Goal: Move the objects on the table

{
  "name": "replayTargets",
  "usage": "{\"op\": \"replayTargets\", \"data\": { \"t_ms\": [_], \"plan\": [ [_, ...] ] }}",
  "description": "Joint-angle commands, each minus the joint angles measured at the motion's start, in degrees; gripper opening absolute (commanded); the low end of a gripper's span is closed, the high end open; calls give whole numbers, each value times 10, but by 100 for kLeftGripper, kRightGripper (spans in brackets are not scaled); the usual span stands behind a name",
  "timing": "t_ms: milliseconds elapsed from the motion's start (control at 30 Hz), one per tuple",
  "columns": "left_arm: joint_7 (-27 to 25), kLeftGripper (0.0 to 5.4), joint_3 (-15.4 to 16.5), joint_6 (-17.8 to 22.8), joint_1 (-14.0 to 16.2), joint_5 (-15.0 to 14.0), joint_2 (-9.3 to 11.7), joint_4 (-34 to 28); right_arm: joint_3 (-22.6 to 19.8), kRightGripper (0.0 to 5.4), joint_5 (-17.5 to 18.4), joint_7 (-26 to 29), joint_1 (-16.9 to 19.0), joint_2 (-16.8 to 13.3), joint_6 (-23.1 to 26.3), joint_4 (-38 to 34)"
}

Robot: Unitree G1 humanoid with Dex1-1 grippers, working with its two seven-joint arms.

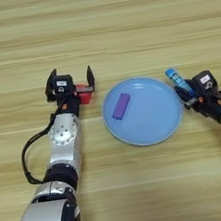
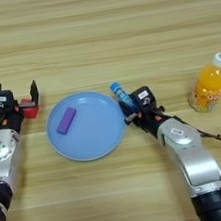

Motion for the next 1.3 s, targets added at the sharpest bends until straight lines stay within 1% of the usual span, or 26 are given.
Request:
{"op": "replayTargets", "data": {
  "t_ms": [33,200,333,500,833,867,967,1000,1067,1300],
  "plan": [
    [2,540,-2,6,3,7,0,-1,-21,142,4,-10,17,-12,-7,5],
    [2,540,-2,6,2,7,1,0,-35,142,11,-16,28,-11,-12,11],
    [2,540,-2,6,1,7,1,2,-35,142,-2,-26,34,-12,-27,32],
    [2,540,-2,5,1,7,1,3,-28,142,-30,-49,32,-18,-56,72],
    [2,540,-2,5,2,7,1,1,-29,142,-33,-56,27,-15,-77,100],
    [2,540,-2,6,2,7,1,0,-29,171,-34,-57,27,-15,-77,101],
    [2,540,-2,6,2,7,1,-1,-29,195,-34,-61,26,-15,-79,102],
    [2,540,-2,6,2,7,1,-1,-29,214,-34,-62,26,-14,-80,103],
    [2,540,-2,6,2,7,2,-1,-29,225,-34,-64,26,-14,-81,103],
    [2,540,-2,6,2,7,2,0,-32,308,-35,-74,25,-14,-83,93]
  ]
}}
